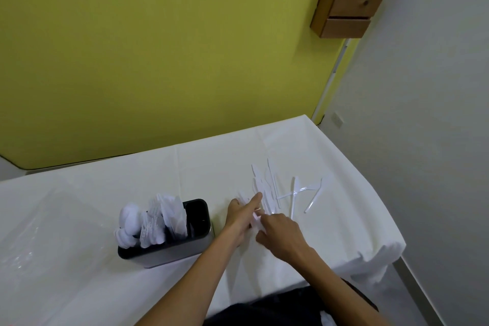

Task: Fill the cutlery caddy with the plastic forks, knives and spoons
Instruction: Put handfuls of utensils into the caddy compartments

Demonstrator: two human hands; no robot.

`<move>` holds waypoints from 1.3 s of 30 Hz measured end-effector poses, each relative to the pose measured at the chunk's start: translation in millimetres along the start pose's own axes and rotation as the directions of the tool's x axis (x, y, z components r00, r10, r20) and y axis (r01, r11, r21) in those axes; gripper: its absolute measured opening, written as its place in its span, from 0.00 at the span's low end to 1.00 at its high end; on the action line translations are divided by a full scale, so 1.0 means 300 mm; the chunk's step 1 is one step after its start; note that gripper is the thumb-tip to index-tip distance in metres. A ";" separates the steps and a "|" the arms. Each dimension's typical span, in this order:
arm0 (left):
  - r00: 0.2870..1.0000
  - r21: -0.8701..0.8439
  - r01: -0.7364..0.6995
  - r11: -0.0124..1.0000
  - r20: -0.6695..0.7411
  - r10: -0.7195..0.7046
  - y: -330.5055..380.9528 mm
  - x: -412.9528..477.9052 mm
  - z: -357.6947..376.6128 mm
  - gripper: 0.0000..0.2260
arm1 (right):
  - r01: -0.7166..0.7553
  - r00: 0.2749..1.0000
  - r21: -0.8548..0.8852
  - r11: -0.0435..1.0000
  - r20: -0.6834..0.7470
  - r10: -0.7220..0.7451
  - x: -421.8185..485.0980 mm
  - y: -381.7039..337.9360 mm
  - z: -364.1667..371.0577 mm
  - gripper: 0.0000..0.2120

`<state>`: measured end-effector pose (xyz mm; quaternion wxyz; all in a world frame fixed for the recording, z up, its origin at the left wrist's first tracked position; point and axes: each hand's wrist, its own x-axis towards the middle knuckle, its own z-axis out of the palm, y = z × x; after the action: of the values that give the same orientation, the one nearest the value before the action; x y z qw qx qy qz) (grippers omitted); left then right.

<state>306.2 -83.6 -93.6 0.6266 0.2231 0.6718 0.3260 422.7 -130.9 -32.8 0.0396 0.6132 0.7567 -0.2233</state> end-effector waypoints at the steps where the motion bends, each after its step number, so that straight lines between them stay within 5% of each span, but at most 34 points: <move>1: 1.000 -0.016 -0.016 1.000 -0.018 0.016 0.001 0.005 0.003 0.20 | 0.032 0.999 0.039 0.999 -0.005 -0.032 -0.005 -0.005 -0.001 0.05; 4: 0.990 -0.097 -0.069 0.993 -0.132 0.056 0.015 0.009 -0.005 0.12 | -0.075 0.991 0.199 0.977 -0.098 0.096 0.007 0.027 0.013 0.18; 7: 0.966 -0.018 -0.071 0.997 -0.249 0.064 0.008 0.026 -0.044 0.14 | -0.264 0.932 0.186 0.947 -0.203 0.300 0.037 0.054 0.051 0.13; 9: 0.964 -0.004 -0.053 0.999 -0.261 0.050 -0.005 0.036 -0.059 0.17 | -0.329 0.926 0.129 0.935 -0.151 0.347 0.050 0.037 0.076 0.12; 12: 0.969 -0.003 -0.026 1.000 -0.244 0.024 -0.016 0.037 -0.059 0.20 | -0.346 0.931 0.074 0.935 -0.093 0.352 0.071 0.009 0.088 0.02; 17: 0.977 0.077 0.020 0.997 -0.213 -0.003 -0.015 0.013 -0.059 0.26 | -0.325 0.946 0.052 0.944 0.009 0.325 0.078 0.011 0.038 0.15; 27: 0.999 0.256 -0.033 0.966 0.019 0.029 0.011 -0.021 0.006 0.53 | -0.240 0.971 0.175 0.955 0.036 0.237 0.023 -0.010 0.005 0.17; 29: 0.996 0.238 -0.082 0.968 0.052 0.071 0.023 -0.028 0.020 0.48 | -0.185 0.983 0.130 0.974 0.010 0.186 0.018 -0.029 0.000 0.15; 33: 0.987 0.173 -0.151 0.973 -0.035 0.160 0.040 -0.011 0.021 0.22 | -0.072 0.996 0.129 0.989 -0.051 0.079 0.001 -0.024 -0.016 0.13; 36: 0.978 0.148 -0.101 0.984 -0.167 0.126 0.053 -0.012 -0.009 0.22 | -0.081 0.992 0.329 0.941 -0.066 0.109 0.014 0.029 -0.018 0.22; 39: 0.972 0.081 -0.053 0.995 -0.226 0.070 0.054 -0.012 -0.048 0.21 | -0.205 0.962 0.304 0.931 -0.111 0.248 0.056 0.073 0.014 0.18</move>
<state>290.6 -77.5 -79.4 0.5261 0.2281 0.7439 0.3433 438.4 -114.2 -48.6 -0.0809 0.7105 0.6407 -0.2796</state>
